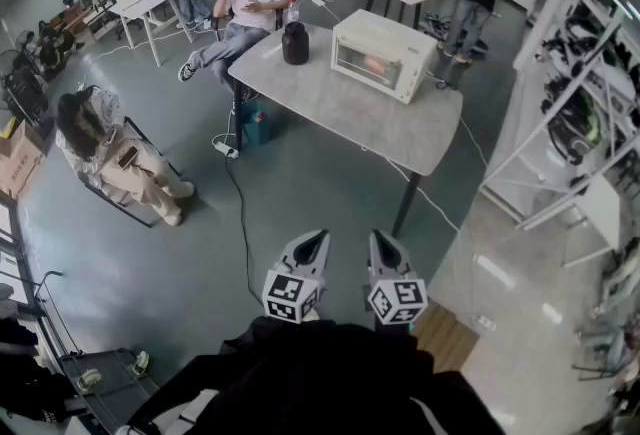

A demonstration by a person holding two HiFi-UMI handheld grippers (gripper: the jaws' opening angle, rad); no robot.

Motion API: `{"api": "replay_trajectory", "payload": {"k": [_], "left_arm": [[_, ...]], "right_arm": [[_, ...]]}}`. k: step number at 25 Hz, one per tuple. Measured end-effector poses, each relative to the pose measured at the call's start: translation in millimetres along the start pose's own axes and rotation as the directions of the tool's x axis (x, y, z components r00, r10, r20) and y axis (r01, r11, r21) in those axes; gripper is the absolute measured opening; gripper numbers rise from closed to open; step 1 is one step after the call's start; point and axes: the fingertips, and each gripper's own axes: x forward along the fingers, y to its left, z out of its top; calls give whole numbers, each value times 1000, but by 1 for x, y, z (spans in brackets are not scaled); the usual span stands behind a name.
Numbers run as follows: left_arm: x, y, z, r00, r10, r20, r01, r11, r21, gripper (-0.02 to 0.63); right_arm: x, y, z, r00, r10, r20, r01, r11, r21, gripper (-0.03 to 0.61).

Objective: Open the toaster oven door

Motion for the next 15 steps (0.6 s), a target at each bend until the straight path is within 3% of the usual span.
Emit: {"api": "replay_trajectory", "payload": {"k": [15], "left_arm": [[11, 32, 9, 1000, 1, 16, 0, 999, -37, 3]], "right_arm": [[34, 3, 3, 1000, 18, 12, -18, 1000, 23, 4]]}}
